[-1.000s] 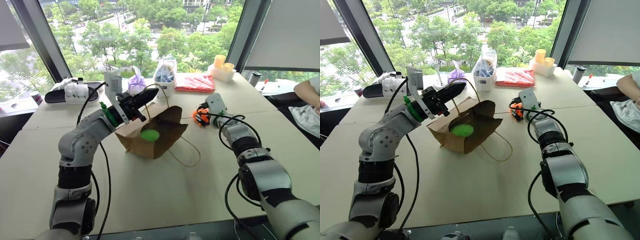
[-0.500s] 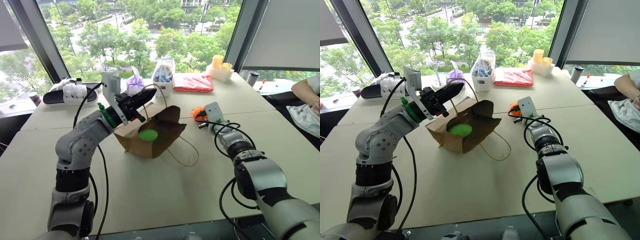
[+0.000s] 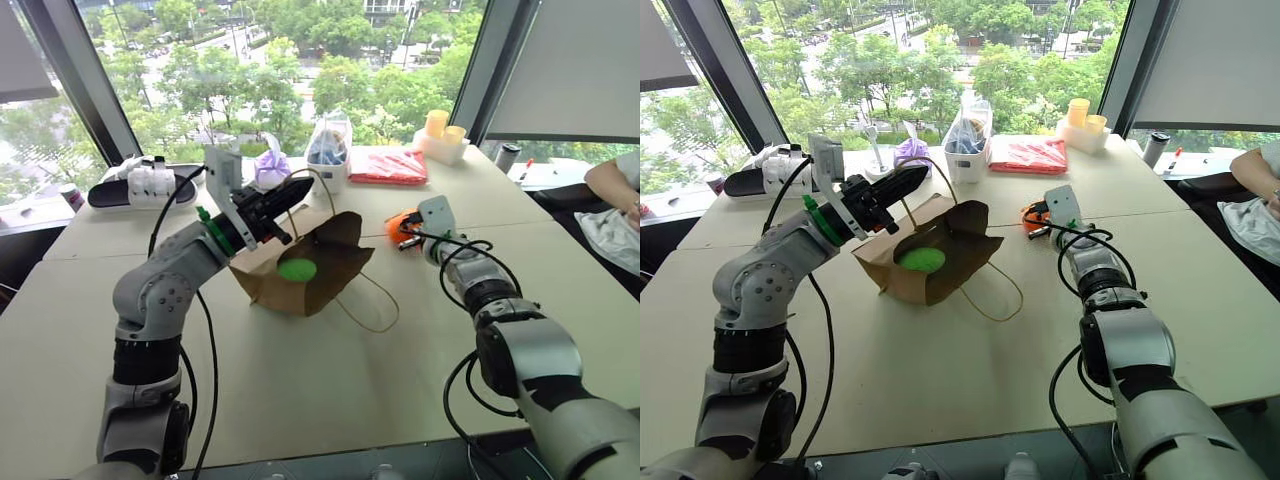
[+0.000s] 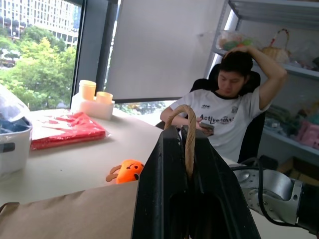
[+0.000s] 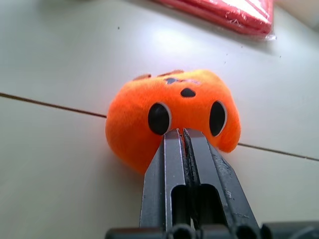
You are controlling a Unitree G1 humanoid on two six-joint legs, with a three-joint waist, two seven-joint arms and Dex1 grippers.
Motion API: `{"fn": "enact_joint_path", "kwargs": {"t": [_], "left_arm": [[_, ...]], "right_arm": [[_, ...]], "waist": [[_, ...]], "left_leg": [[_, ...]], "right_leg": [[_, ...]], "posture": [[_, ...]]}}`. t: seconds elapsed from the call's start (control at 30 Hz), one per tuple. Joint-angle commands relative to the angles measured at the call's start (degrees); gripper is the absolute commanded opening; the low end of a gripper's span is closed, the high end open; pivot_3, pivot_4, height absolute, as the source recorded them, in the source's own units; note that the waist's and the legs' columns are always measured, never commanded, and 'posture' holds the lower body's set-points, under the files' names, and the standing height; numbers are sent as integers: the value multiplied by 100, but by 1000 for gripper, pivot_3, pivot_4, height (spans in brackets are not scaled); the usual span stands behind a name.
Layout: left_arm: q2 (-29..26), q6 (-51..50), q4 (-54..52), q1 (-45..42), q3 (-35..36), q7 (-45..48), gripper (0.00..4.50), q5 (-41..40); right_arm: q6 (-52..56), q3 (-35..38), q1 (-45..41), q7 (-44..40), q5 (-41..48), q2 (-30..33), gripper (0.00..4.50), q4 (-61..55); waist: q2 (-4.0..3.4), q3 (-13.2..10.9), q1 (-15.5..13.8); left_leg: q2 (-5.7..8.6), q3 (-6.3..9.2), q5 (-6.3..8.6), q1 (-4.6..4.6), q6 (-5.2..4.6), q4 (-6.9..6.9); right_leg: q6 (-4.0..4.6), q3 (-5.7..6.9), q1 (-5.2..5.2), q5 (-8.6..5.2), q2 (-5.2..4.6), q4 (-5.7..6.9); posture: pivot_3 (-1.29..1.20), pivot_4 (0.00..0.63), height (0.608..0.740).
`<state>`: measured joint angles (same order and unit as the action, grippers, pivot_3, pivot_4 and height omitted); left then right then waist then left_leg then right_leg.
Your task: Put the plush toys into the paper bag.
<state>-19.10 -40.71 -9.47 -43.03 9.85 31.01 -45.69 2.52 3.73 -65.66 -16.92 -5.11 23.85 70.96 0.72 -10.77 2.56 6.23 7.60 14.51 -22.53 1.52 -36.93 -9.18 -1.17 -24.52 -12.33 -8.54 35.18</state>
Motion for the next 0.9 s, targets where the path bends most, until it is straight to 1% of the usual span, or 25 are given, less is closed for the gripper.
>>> {"fn": "enact_joint_path", "kwargs": {"t": [0.03, 0.13, 0.23, 0.47, 0.63, 0.9], "left_arm": [[39, 126, -73, -65, -11, 84, 0, -41], [64, 140, -26, -87, -37, 131, 0, -11], [77, 138, -25, -99, -36, 154, 0, 12], [38, 123, -164, -28, 25, 78, 0, 17], [35, 95, -270, 21, 28, 0, 0, -3], [20, 46, -420, 92, 50, -128, 0, -65]], "right_arm": [[-84, 56, 96, -164, 130, 27, 1413, -296], [-37, 0, 86, -90, 88, -26, 2923, -261], [-87, -24, -49, 8, 76, -206, 4465, -92], [-261, -233, -176, 99, -136, -434, 4465, 108], [-355, -318, -225, 390, -270, -566, 4465, 291], [-317, -226, -248, 728, -299, -581, 4465, 505]], "waist": [[0, 0, 4], [0, 0, 15], [0, 0, 24], [0, 0, 1], [-1, 0, 4], [-1, 0, 11]], "left_leg": [[0, -1, 0, 0, 0, -1], [-1, -2, 0, 0, 0, -2], [-2, -3, 0, 1, 0, -1], [-1, -1, 0, 0, 0, -2], [-1, 2, 0, 0, 0, -4], [-1, 1, 0, 0, 0, -4]], "right_leg": [[0, 0, 0, 0, 0, -1], [0, -1, 0, 0, 0, 0], [0, -1, -1, 0, 1, 1], [0, -1, -1, 0, -1, 1], [0, 0, 0, 0, 0, 2], [0, -1, 0, 0, 0, 2]], "posture": [[0, 150, 740], [0, 150, 740], [0, 150, 740], [0, 150, 740], [0, 150, 740], [0, 150, 740]]}}
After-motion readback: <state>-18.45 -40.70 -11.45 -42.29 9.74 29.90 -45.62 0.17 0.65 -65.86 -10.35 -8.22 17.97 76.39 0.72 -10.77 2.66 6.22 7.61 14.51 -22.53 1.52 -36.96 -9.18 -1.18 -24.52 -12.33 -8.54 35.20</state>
